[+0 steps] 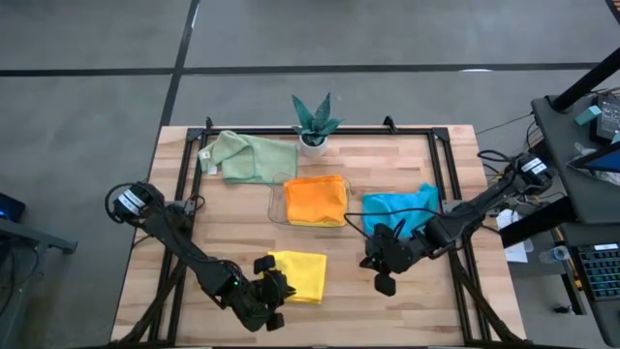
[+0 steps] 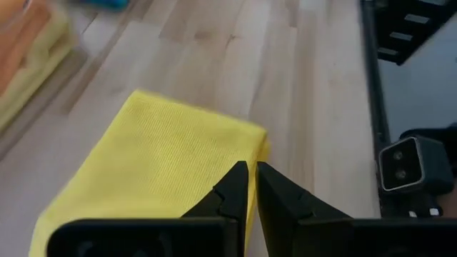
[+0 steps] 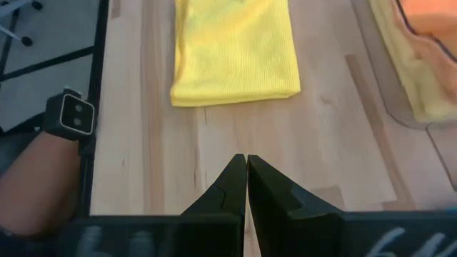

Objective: Fold microfiber towels
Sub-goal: Fold the yellow microfiber towel

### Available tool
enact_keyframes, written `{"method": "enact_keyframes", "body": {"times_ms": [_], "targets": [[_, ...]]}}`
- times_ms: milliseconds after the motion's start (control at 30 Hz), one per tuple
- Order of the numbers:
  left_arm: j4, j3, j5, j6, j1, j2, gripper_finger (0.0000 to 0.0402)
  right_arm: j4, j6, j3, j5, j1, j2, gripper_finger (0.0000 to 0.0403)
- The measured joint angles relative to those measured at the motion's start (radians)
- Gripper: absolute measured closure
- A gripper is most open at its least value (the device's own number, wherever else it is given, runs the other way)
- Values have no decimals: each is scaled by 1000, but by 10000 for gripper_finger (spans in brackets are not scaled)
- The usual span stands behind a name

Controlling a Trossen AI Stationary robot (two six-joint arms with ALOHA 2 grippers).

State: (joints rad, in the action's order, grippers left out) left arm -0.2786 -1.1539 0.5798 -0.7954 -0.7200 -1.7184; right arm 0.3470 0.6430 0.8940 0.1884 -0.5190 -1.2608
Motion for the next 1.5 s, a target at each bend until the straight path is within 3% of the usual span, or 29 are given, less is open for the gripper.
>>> {"method": "enact_keyframes", "body": {"times_ms": [133,233,333,500,700,867,1100,1267,1500], "targets": [[-197,0,-54,-317,22,24,387,-34,23,0,2,0,-43,393],[-302,1,-128,-464,35,35,377,-52,20,0,0,2,-82,378],[-306,1,-183,-482,34,35,353,-88,15,0,-2,9,-122,346],[-307,3,-182,-504,36,36,292,-159,-4,0,25,11,-184,268],[-302,58,-64,-490,35,36,223,-175,-69,0,158,6,-236,183],[-289,127,-40,-509,50,32,199,-266,-141,0,179,2,-284,140],[-351,179,-42,-472,80,68,199,-466,-218,15,179,18,-371,125],[-441,192,25,-418,75,193,199,-477,-261,109,179,47,-453,133],[-319,315,85,-376,66,300,199,-395,-262,237,180,101,-560,146]]}}
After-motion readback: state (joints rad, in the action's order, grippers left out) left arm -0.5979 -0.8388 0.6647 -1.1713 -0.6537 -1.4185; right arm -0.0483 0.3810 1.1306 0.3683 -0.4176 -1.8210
